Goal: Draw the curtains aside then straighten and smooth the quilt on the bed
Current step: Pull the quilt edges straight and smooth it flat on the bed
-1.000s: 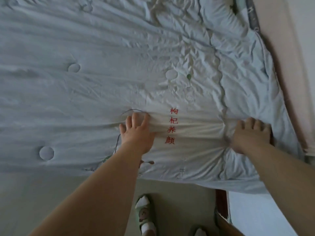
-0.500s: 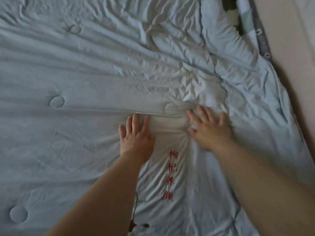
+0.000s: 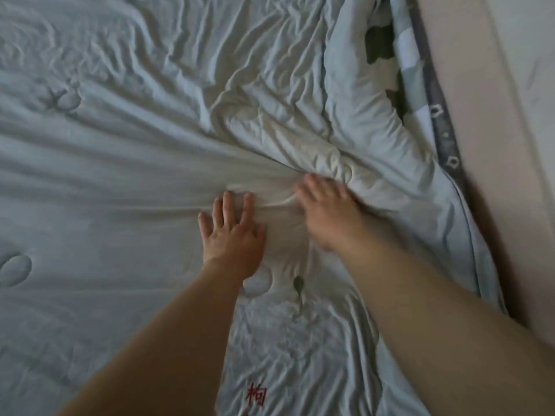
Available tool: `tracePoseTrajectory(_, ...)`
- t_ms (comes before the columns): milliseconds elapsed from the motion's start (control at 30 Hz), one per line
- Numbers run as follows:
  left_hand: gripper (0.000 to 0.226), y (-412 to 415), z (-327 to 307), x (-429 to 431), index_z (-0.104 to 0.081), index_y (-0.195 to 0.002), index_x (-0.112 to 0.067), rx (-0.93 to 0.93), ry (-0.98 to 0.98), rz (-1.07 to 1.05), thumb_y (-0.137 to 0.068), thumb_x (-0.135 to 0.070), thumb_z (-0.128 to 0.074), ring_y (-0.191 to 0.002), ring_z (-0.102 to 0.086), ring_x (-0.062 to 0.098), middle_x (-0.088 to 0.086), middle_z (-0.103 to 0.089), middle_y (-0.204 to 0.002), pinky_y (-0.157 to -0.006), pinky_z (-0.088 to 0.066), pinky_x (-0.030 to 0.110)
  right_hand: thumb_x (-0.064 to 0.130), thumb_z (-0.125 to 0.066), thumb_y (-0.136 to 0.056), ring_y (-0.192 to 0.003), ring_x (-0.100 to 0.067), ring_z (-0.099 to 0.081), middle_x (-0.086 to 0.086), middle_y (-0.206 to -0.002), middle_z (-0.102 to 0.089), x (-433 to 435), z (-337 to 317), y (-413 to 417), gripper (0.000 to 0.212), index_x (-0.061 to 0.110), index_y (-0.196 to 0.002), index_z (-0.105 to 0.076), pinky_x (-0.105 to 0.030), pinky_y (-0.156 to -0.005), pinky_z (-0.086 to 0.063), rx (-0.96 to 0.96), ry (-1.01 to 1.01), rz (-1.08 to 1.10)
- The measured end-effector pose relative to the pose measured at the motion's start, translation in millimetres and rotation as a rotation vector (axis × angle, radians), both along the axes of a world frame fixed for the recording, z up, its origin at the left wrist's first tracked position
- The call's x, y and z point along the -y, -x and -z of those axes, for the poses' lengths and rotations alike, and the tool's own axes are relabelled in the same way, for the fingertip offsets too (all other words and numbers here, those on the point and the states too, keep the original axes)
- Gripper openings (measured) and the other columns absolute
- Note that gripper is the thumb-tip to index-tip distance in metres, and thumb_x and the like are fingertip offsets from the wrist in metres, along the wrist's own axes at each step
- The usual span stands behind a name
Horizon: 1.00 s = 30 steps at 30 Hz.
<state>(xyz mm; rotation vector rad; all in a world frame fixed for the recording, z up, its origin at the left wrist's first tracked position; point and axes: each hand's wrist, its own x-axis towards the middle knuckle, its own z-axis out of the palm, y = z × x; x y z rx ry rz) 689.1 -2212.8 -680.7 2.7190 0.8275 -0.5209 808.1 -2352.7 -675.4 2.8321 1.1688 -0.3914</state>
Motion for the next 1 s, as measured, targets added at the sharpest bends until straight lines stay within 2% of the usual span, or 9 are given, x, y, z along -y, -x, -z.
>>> tracePoseTrajectory(67,0.064,-21,4,-1,0.011,-0.149,-0.038,-0.052,0.009,0.031,-0.096,-0.056,-0.020,-0.146,0.014,0.026,0.005,0.017,-0.159,-0.117,0.007,0.052,0.020,-0.032,-0.096,-0.140,-0.025,-0.027,-0.008,-0.154,-0.026,18,-3,-39,0.048,0.014,-0.144,-0.032,-0.042,-0.111,-0.023,0.048,-0.001,0.151)
tracePoseTrajectory(167,0.065,-61,11,4,0.015,-0.146,-0.045,-0.114,0.050,0.041,-0.093,-0.064,-0.016,-0.144,0.021,0.034,0.004,0.026,-0.157,-0.114,0.007,0.059,0.012,-0.047,-0.090,-0.110,-0.035,-0.051,-0.015,-0.123,-0.053,16,-12,-79,0.028,0.008,-0.117,-0.056,-0.042,-0.087,-0.042,0.125,-0.177,0.118)
tracePoseTrajectory(233,0.066,-84,17,7,0.020,-0.143,-0.048,-0.140,0.068,0.045,-0.090,-0.069,-0.013,-0.141,0.026,0.037,0.005,0.032,-0.154,-0.111,0.009,0.063,0.003,-0.052,-0.083,-0.096,-0.040,-0.055,-0.021,-0.111,-0.056,9,-17,-106,0.026,0.003,-0.109,-0.059,-0.044,-0.079,-0.044,0.236,-0.318,0.281)
tracePoseTrajectory(300,0.068,-97,22,9,0.023,-0.141,-0.049,-0.132,0.055,0.058,-0.088,-0.071,-0.012,-0.140,0.029,0.037,0.006,0.036,-0.152,-0.109,0.012,0.066,0.006,-0.051,-0.084,-0.104,-0.041,-0.053,-0.023,-0.117,-0.053,10,-21,-135,0.034,0.001,-0.118,-0.052,-0.044,-0.087,-0.042,0.320,-0.308,0.481)
tracePoseTrajectory(467,0.070,-107,34,11,0.026,-0.142,-0.042,-0.076,-0.032,0.065,-0.088,-0.070,-0.009,-0.139,0.031,0.037,0.012,0.033,-0.153,-0.107,0.011,0.069,0.044,-0.062,-0.083,-0.124,-0.038,-0.046,-0.019,-0.138,-0.044,6,-25,-186,0.074,0.001,-0.137,-0.035,-0.040,-0.099,-0.040,-0.126,-0.149,0.697)
tracePoseTrajectory(700,0.069,-115,37,11,0.037,-0.132,-0.038,-0.058,-0.106,0.082,-0.087,-0.069,-0.005,-0.140,0.028,0.038,0.017,0.028,-0.154,-0.106,0.009,0.070,0.035,-0.073,-0.080,-0.128,-0.032,-0.045,-0.013,-0.144,-0.041,1,-36,-208,0.083,0.002,-0.143,-0.031,-0.032,-0.096,-0.040,-0.370,-0.254,0.780)
tracePoseTrajectory(800,0.069,-112,37,11,0.035,-0.133,-0.038,-0.036,-0.107,0.084,-0.083,-0.070,0.000,-0.141,0.026,0.038,0.017,0.026,-0.154,-0.107,0.008,0.070,0.026,-0.062,-0.089,-0.116,-0.039,-0.054,-0.020,-0.133,-0.050,15,-38,-214,0.061,0.000,-0.137,-0.035,-0.041,-0.092,-0.046,0.022,-0.282,0.639)
tracePoseTrajectory(900,0.074,-115,40,11,0.015,-0.146,-0.039,0.144,-0.113,0.118,-0.082,-0.070,-0.005,-0.145,0.008,0.040,0.020,0.008,-0.158,-0.108,0.002,0.070,0.002,-0.049,-0.089,-0.072,-0.043,-0.065,-0.031,-0.096,-0.060,51,-45,-235,0.028,-0.011,-0.113,-0.046,-0.042,-0.055,-0.051,0.632,-0.112,0.363)
tracePoseTrajectory(1000,0.074,-123,45,9,-0.008,-0.151,-0.035,0.248,-0.136,0.165,-0.085,-0.067,-0.020,-0.144,-0.010,0.042,0.022,-0.010,-0.157,-0.106,-0.006,0.072,-0.003,-0.045,-0.087,-0.074,-0.044,-0.063,-0.033,-0.104,-0.053,64,-42,-238,0.027,-0.010,-0.114,-0.041,-0.041,-0.055,-0.047,0.607,-0.039,0.368)
